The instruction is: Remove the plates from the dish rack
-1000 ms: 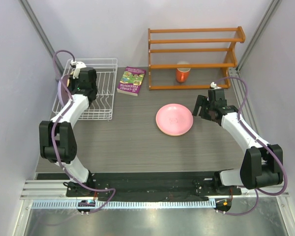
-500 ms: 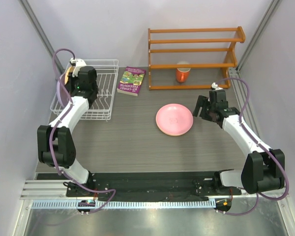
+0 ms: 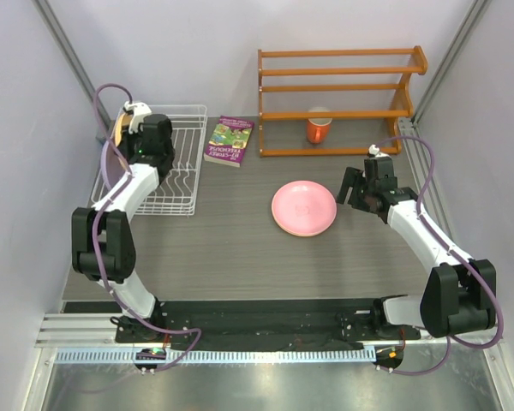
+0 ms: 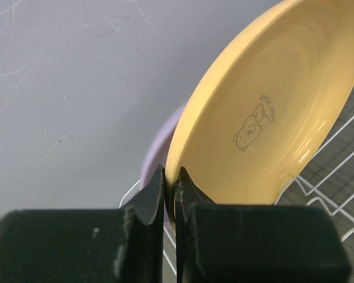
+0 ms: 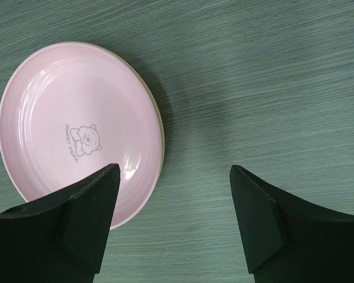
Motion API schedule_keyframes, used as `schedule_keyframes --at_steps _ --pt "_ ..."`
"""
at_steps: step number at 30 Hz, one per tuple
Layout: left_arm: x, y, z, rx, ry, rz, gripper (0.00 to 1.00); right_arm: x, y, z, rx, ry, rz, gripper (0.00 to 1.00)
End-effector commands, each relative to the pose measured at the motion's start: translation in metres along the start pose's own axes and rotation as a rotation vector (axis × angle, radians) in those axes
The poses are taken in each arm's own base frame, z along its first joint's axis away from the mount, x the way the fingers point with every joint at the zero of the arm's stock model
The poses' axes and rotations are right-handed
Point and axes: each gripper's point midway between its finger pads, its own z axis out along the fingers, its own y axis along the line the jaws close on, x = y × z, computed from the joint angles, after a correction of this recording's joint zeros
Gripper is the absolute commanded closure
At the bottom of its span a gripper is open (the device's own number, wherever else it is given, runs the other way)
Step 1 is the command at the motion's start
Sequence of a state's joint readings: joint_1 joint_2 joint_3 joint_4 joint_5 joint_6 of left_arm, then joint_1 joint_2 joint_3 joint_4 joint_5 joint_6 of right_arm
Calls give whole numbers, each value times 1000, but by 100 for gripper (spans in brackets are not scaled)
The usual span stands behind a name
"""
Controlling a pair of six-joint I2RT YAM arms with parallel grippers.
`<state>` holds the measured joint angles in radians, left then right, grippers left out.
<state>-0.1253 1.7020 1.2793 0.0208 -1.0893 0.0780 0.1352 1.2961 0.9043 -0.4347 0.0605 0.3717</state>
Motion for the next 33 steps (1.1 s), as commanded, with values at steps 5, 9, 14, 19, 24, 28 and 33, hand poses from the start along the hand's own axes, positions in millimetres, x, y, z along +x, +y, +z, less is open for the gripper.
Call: schedule_keyframes --at_steps 5,9,14,19,24,28,33 --pt "-80 24 -44 109 -67 -213 100 -35 15 -22 -62 -107 -21 19" --pt "-86 25 -64 185 -56 -231 100 -38 28 -30 -134 -107 -16 19" --pt "-77 -7 -103 508 31 -336 100 -38 63 -38 -307 -89 -29 19" --pt "-49 -55 -148 808 146 -387 100 -47 108 -51 -521 -115 -7 17" --pt "-34 -101 -211 1125 234 -429 100 -54 147 -63 -665 -152 -6 16" --pt "-14 -129 -260 1280 299 -400 100 -51 170 -62 -733 -141 -2 16" --pt "-3 -142 -300 1388 336 -403 100 -46 188 -55 -765 -133 0 16"
